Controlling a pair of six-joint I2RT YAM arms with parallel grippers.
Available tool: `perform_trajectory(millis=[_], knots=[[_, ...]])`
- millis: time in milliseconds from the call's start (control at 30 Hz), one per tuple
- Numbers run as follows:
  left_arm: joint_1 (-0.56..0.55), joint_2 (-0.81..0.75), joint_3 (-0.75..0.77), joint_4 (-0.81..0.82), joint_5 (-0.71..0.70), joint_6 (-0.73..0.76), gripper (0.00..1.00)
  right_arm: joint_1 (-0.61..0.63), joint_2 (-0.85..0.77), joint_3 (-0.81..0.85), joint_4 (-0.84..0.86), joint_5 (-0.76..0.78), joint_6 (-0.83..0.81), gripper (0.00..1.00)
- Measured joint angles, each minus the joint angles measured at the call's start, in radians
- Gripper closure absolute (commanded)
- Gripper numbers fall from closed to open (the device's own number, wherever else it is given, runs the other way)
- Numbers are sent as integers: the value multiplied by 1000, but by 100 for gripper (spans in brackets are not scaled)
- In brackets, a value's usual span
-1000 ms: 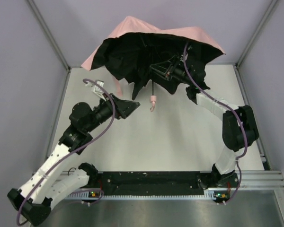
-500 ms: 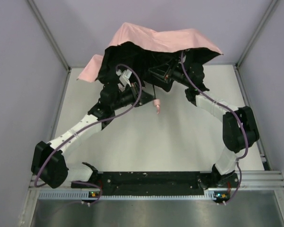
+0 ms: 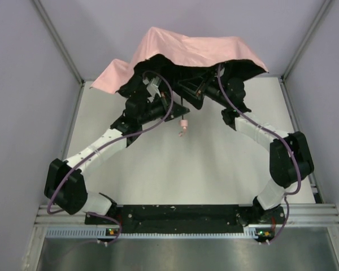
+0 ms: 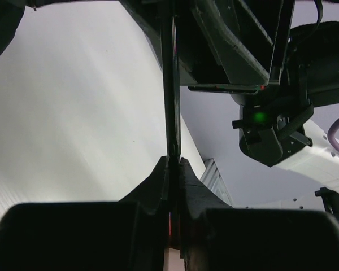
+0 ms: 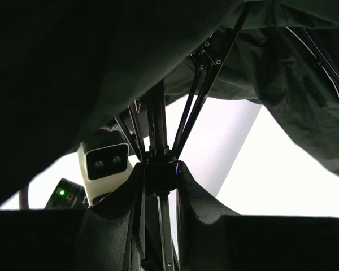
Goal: Put away the umbrella
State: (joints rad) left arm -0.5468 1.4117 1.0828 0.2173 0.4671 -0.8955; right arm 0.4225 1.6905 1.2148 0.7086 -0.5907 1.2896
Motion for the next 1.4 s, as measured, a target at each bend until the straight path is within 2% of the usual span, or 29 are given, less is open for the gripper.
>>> perform_trajectory(millis=[200,400,433,500,567,600,733,867,1000,1100,1233,1400], knots=[[23,12,28,-3,18,-1,100,49,-107,-130,-21,134,-4,100],[68,58,64,-5,42,-9,100,80,-109,-180,-6,169,16,100],[68,58,64,-9,43,-10,97,80,-109,-181,-11,169,16,100],[68,58,64,-11,48,-14,78,78,-109,-181,-12,167,21,100],[64,50,60,-8,52,-8,63,73,-109,-180,-7,153,24,100],[57,32,46,-7,47,8,61,67,-105,-178,-9,135,30,100],[32,-122,-78,-33,44,73,63,35,-5,-58,-14,14,35,100],[20,-392,-236,-182,77,159,63,-11,102,85,-8,-95,18,100],[22,-607,-250,-357,125,231,52,-68,148,130,82,-217,-24,100],[32,-702,-176,-462,183,235,43,-93,155,130,165,-311,-77,100],[38,-699,22,-498,211,185,47,-98,155,124,251,-419,-151,100],[41,-636,293,-552,74,115,37,-98,121,17,311,-475,-196,100]])
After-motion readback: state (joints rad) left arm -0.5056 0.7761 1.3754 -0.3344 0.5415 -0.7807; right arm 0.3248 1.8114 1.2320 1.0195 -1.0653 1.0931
